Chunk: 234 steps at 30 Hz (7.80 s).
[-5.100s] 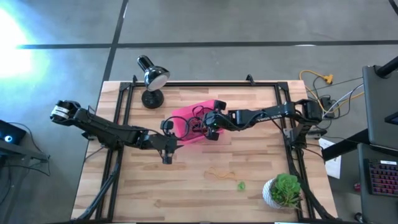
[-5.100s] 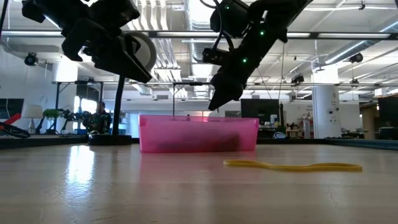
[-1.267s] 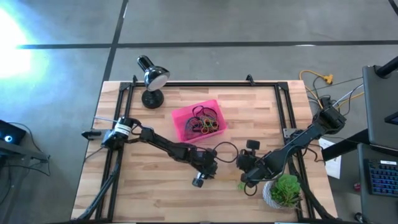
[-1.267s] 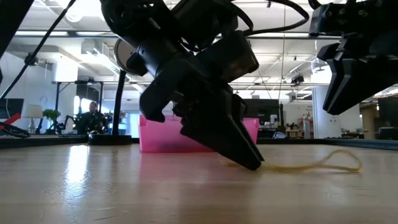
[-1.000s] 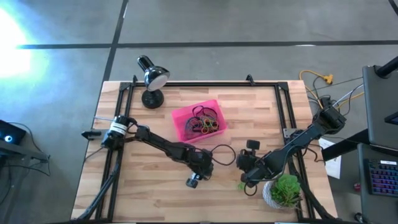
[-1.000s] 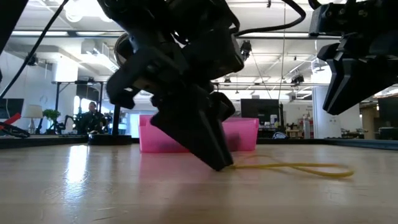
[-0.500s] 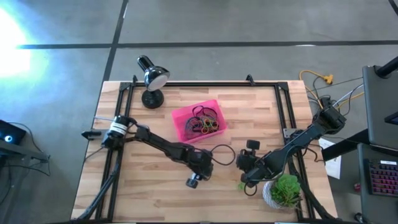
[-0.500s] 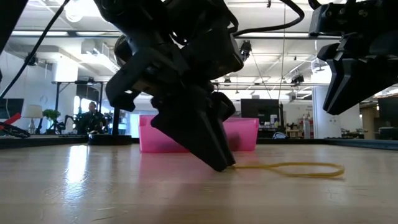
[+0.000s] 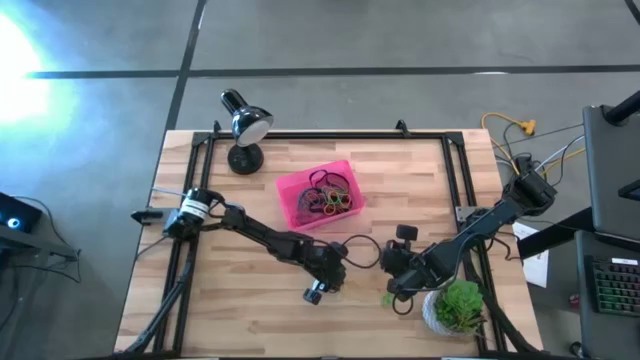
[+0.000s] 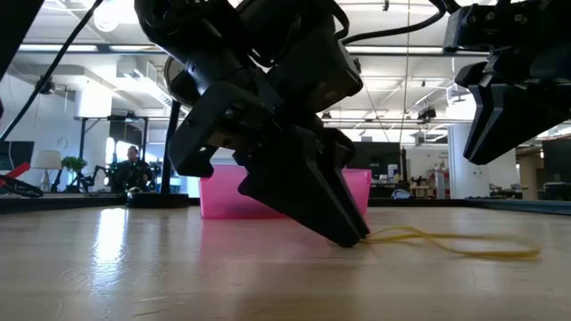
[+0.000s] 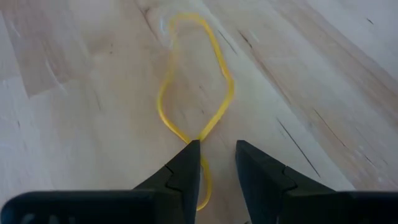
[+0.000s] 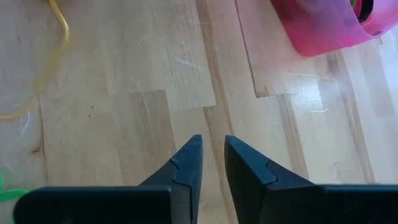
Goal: Pick and place rubber bands into bin
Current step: Put the yellow rubber band into the red bin, then put the green rubber band into the red bin
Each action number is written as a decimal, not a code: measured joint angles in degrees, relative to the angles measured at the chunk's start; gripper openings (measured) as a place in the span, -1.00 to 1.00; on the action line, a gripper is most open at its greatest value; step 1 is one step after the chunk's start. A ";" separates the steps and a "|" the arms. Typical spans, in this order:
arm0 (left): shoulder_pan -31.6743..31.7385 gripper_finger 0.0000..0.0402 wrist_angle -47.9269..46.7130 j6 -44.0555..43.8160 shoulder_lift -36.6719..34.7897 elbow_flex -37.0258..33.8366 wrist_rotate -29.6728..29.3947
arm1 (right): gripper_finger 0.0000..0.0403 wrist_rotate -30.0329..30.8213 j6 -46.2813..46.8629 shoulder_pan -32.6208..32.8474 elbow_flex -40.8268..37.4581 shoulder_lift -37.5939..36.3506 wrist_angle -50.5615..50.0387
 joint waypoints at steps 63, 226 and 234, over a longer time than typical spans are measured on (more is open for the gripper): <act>-0.92 -0.57 -13.20 -9.14 -5.01 -5.24 2.04 | -0.72 -0.15 1.08 0.00 -0.88 0.00 0.15; -3.18 -0.38 -22.20 -16.24 -57.23 -23.75 -29.18 | -0.65 -27.97 -12.53 -2.47 2.63 0.42 17.82; -14.46 -0.38 1.49 -16.84 -62.15 -39.18 -29.92 | -0.43 -28.13 -6.29 -2.47 3.10 0.74 16.32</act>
